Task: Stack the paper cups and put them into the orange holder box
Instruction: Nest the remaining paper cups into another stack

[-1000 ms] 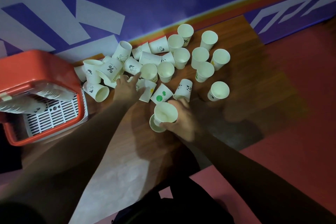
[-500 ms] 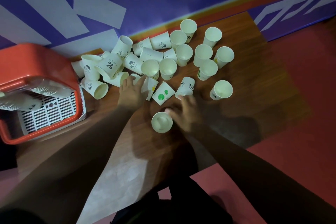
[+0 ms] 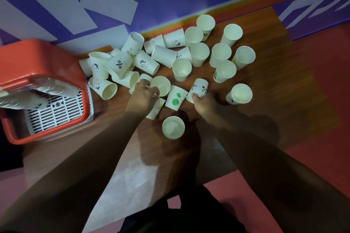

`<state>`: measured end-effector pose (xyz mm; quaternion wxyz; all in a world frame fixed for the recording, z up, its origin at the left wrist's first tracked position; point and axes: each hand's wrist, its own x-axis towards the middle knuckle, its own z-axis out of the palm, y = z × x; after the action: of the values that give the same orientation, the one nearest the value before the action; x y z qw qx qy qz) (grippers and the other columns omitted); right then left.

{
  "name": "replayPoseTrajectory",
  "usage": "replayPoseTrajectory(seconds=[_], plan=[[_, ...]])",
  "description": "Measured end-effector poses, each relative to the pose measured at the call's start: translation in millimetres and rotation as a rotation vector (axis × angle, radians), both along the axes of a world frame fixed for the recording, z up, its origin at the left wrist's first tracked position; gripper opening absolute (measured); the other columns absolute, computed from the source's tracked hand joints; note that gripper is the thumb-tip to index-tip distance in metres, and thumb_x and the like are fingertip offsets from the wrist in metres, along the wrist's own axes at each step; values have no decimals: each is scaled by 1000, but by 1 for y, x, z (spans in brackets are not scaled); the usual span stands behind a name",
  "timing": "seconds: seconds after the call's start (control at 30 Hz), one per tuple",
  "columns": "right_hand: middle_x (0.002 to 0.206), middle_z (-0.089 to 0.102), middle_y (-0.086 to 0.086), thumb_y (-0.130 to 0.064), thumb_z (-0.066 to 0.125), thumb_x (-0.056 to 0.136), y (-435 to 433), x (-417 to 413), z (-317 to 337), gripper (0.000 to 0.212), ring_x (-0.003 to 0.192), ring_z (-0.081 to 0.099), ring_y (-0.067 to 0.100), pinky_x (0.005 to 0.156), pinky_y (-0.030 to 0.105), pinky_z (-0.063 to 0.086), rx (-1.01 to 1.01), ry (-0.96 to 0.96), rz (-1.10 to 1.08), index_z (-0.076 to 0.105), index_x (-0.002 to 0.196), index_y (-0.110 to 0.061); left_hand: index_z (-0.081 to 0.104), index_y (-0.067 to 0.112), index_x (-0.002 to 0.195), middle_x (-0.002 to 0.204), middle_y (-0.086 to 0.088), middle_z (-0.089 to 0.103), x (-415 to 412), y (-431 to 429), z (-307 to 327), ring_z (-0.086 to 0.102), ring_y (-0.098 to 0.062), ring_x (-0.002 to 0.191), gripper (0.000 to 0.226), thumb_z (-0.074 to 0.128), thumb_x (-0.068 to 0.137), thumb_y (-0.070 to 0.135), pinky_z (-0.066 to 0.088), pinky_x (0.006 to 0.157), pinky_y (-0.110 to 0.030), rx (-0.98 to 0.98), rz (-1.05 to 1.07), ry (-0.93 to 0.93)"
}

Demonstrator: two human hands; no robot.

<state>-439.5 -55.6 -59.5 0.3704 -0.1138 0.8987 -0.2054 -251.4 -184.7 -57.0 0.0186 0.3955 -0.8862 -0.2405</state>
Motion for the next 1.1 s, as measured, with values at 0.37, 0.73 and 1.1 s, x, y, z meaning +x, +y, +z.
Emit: replayPoseTrajectory(seconds=[0.37,0.73,1.1], plan=[[128,52,9,-39,74,77,34,-12,42,63,102,56,19,69,21,43,-342,29,51,49,131,-19,66,31,86,153,-11,43,26,9,44,43,-23,141,10,74,90,27,41,108,-33,271,263,364],[133,55,-4,-40,85,69,73,48,104,83,119,55,14,99,34,50,-466,146,580,39,137,-31,64,8,81,103,11,70,80,28,77,66,-7,105,15,76,87,13,55,87,-31,434,376,659],[152,41,2,-41,78,80,70,105,69,88,140,38,20,110,31,36,-315,272,890,30,150,-19,45,35,144,142,1,52,119,59,92,55,-15,129,81,87,76,40,54,100,-33,498,499,672]])
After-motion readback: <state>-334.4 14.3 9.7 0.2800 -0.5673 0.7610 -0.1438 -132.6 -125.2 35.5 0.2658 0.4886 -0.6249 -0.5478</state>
